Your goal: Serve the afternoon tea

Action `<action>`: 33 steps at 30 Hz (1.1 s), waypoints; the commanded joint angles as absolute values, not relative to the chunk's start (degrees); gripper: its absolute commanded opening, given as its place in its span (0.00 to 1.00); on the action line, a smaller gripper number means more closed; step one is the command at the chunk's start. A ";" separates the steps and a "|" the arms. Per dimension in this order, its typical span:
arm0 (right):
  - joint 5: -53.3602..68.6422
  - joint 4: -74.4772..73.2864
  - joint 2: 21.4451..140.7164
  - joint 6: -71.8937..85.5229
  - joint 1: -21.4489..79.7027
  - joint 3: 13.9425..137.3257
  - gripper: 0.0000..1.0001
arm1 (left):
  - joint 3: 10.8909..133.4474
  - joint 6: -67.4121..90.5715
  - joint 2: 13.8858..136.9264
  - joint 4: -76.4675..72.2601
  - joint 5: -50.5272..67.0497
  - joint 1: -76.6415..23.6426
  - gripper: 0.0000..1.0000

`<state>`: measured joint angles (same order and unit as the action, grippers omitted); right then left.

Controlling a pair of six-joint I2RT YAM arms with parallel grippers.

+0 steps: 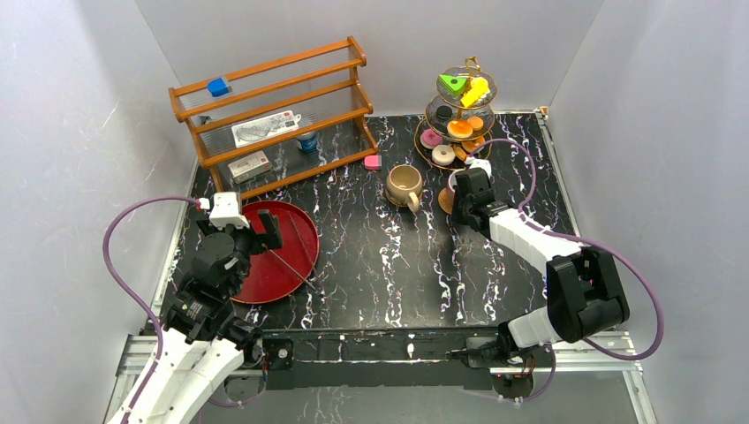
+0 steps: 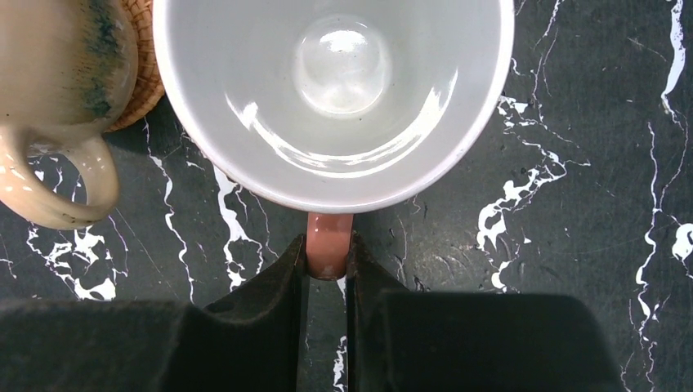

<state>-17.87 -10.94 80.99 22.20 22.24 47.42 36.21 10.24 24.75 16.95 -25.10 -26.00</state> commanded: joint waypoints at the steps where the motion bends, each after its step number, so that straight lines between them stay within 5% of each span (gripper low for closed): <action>1: -19.46 -3.38 81.47 21.68 22.16 49.97 0.00 | 36.90 9.93 25.01 16.41 -26.45 -26.28 0.95; 9: -20.74 -5.43 81.78 22.51 22.19 50.45 0.05 | 36.90 9.93 25.36 16.46 -26.45 -26.28 0.96; 18: -21.10 -12.24 79.33 23.46 22.19 53.91 0.51 | 37.12 10.02 25.55 16.96 -26.74 -26.28 0.95; 26: -19.30 -21.09 72.59 22.07 22.20 58.04 0.78 | 41.31 13.07 28.45 20.95 -25.38 -26.28 0.95; 28: -17.75 -23.48 70.38 21.45 22.23 59.86 0.97 | 44.32 15.18 30.21 23.29 -24.37 -26.28 0.96; 33: -13.23 -29.48 65.28 20.91 22.19 64.38 0.99 | 51.69 18.84 36.36 29.28 -20.11 -26.28 0.97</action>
